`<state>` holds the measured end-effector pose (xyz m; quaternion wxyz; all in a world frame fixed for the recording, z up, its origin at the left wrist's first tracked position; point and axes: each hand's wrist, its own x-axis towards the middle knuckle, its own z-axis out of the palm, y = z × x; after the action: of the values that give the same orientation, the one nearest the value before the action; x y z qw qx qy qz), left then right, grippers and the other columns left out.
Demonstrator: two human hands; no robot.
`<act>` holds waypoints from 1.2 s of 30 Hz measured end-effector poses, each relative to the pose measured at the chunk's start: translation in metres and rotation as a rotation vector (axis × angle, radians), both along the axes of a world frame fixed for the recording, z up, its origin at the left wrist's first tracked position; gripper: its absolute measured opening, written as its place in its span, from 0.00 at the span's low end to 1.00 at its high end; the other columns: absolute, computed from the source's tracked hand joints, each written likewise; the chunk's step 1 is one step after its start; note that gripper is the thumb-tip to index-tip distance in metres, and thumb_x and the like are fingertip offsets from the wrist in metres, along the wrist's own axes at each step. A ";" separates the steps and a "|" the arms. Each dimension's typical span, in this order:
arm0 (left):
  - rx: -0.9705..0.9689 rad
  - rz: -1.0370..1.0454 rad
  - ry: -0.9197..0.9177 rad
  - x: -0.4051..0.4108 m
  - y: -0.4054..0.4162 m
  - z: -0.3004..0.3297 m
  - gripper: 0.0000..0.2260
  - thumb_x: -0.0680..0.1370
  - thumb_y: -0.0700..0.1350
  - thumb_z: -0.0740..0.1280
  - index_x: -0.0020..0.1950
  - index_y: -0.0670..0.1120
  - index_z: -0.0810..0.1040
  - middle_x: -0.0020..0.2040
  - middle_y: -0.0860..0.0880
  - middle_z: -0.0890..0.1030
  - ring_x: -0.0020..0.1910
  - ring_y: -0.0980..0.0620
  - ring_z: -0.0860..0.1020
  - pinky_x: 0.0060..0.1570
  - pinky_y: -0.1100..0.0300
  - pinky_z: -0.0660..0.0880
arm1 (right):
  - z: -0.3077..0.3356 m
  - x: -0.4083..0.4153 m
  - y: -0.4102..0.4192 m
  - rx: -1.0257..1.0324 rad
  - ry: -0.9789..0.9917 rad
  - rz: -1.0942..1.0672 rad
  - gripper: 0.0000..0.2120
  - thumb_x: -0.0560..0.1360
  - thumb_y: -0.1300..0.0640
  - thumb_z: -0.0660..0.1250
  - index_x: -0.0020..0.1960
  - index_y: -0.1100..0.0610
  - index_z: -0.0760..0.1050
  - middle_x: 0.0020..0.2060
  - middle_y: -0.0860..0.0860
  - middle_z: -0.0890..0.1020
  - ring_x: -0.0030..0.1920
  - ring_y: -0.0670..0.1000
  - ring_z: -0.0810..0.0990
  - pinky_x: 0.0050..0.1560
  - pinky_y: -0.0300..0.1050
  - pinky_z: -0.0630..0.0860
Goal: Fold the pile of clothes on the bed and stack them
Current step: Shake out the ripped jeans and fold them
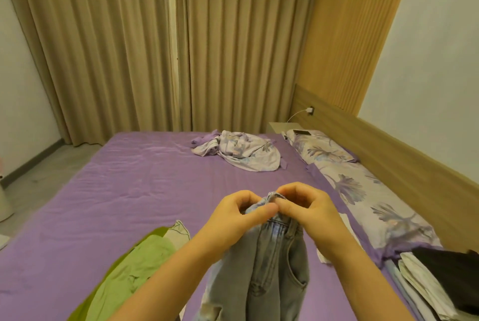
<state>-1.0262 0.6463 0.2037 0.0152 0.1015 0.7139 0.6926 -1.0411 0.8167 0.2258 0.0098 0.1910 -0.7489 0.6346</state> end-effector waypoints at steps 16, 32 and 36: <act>0.172 -0.195 -0.168 -0.029 -0.039 -0.034 0.14 0.68 0.48 0.77 0.50 0.42 0.84 0.50 0.39 0.83 0.51 0.42 0.82 0.53 0.50 0.80 | -0.031 -0.020 -0.036 -0.106 -0.146 -0.030 0.13 0.67 0.53 0.74 0.45 0.55 0.71 0.35 0.50 0.80 0.39 0.49 0.80 0.42 0.41 0.79; -0.238 -0.095 0.058 -0.091 -0.084 -0.039 0.07 0.72 0.49 0.73 0.44 0.48 0.78 0.38 0.53 0.80 0.37 0.57 0.78 0.38 0.65 0.74 | -0.065 -0.074 0.039 0.463 -0.144 0.247 0.20 0.69 0.42 0.72 0.34 0.56 0.70 0.28 0.46 0.64 0.30 0.45 0.63 0.33 0.34 0.64; -0.387 -0.049 0.025 -0.121 -0.101 -0.057 0.05 0.71 0.47 0.75 0.41 0.51 0.80 0.38 0.54 0.82 0.38 0.59 0.79 0.39 0.64 0.73 | -0.087 -0.092 0.055 0.548 -0.277 0.268 0.23 0.71 0.45 0.71 0.28 0.50 0.62 0.26 0.44 0.59 0.27 0.44 0.59 0.30 0.34 0.60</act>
<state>-1.1477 0.5456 0.1469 0.0424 0.1227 0.8312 0.5407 -1.1329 0.8718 0.1389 -0.2272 0.1950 -0.8541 0.4252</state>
